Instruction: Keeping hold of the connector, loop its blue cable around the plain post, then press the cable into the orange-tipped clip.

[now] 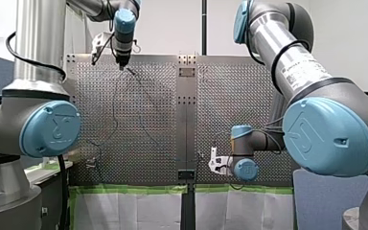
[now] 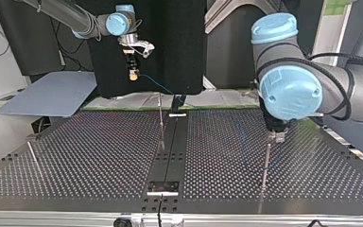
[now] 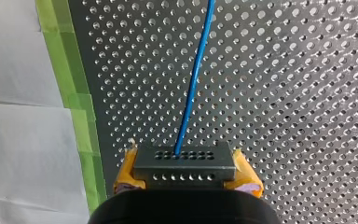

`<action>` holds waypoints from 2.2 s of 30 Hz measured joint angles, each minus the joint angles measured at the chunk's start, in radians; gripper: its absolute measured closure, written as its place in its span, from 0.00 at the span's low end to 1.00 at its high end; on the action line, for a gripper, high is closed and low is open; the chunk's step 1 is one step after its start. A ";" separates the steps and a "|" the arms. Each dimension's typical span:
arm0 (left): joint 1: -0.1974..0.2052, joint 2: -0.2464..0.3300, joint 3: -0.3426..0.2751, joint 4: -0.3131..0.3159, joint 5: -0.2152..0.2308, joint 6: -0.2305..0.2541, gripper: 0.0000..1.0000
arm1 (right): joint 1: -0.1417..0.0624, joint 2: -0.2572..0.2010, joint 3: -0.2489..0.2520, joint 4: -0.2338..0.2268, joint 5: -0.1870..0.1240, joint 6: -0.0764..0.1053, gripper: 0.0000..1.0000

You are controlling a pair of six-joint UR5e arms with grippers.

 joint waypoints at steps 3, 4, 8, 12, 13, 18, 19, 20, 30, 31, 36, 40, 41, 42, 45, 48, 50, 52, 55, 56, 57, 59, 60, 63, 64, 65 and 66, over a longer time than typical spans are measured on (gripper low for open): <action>-0.027 0.000 0.000 0.020 -0.029 0.029 0.00 | 0.000 0.000 0.000 0.000 0.000 0.000 1.00; -0.038 -0.003 0.000 0.030 -0.040 0.040 0.00 | 0.001 0.000 0.000 0.000 0.000 0.000 1.00; -0.076 -0.024 0.001 0.067 -0.078 0.078 0.00 | 0.001 0.000 0.000 -0.002 0.000 0.001 1.00; -0.116 -0.061 0.001 0.106 -0.118 0.118 0.00 | 0.002 0.000 -0.001 -0.006 0.000 0.003 1.00; -0.128 -0.073 0.001 0.119 -0.131 0.130 0.00 | 0.001 0.000 -0.001 -0.007 -0.001 0.004 1.00; -0.178 -0.122 0.001 0.168 -0.180 0.180 0.00 | 0.000 0.000 -0.001 -0.005 -0.001 0.007 1.00; -0.190 -0.134 0.001 0.180 -0.190 0.192 0.00 | 0.000 0.000 -0.001 -0.005 -0.001 0.007 1.00; -0.199 -0.143 0.001 0.189 -0.196 0.201 0.00 | 0.000 0.000 -0.001 -0.005 -0.001 0.008 1.00; -0.227 -0.233 0.008 0.289 -0.222 0.301 0.00 | 0.003 0.000 -0.001 -0.010 -0.002 0.008 1.00; -0.223 -0.238 0.009 0.301 -0.228 0.313 0.00 | 0.003 0.000 -0.001 -0.010 -0.002 0.008 1.00; -0.197 -0.247 0.013 0.350 -0.236 0.361 0.00 | 0.003 0.000 -0.002 -0.011 -0.004 0.008 1.00; -0.165 -0.268 0.028 0.390 -0.217 0.402 0.00 | 0.003 0.000 -0.003 -0.012 -0.004 0.008 1.00; -0.162 -0.275 0.032 0.397 -0.214 0.409 0.00 | 0.003 0.000 -0.003 -0.012 -0.004 0.008 1.00; -0.159 -0.281 0.036 0.405 -0.211 0.417 0.00 | 0.003 0.000 -0.003 -0.012 -0.004 0.008 1.00; -0.153 -0.306 0.047 0.426 -0.206 0.443 0.00 | 0.004 0.000 -0.003 -0.011 -0.004 0.008 1.00; -0.151 -0.333 0.055 0.435 -0.205 0.471 0.00 | 0.004 0.000 -0.003 -0.011 -0.004 0.008 1.00; -0.150 -0.347 0.057 0.442 -0.208 0.492 0.00 | 0.005 0.000 -0.002 -0.011 -0.004 0.008 1.00; -0.147 -0.354 0.058 0.447 -0.218 0.513 0.00 | 0.005 0.000 -0.003 -0.011 -0.004 0.008 1.00; -0.139 -0.357 0.058 0.455 -0.238 0.542 0.00 | 0.005 0.000 -0.003 -0.012 -0.004 0.008 1.00; -0.136 -0.358 0.058 0.457 -0.241 0.548 0.00 | 0.005 0.000 -0.003 -0.012 -0.004 0.008 1.00; -0.134 -0.358 0.058 0.459 -0.243 0.553 0.00 | 0.005 0.000 -0.003 -0.012 -0.004 0.008 1.00; -0.128 -0.358 0.058 0.464 -0.246 0.564 0.00 | 0.005 0.000 -0.003 -0.012 -0.004 0.008 1.00; -0.126 -0.358 0.059 0.466 -0.246 0.569 0.00 | 0.005 0.000 -0.003 -0.013 -0.004 0.008 1.00; -0.120 -0.358 0.058 0.476 -0.243 0.582 0.00 | 0.005 0.000 -0.003 -0.013 -0.004 0.008 1.00; -0.119 -0.358 0.058 0.481 -0.240 0.587 0.00 | 0.005 0.000 -0.003 -0.014 -0.004 0.008 1.00; -0.118 -0.358 0.058 0.484 -0.237 0.589 0.00 | 0.005 0.000 -0.003 -0.014 -0.004 0.008 1.00; -0.118 -0.359 0.059 0.487 -0.235 0.592 0.00 | 0.006 0.000 -0.003 -0.015 -0.005 0.008 1.00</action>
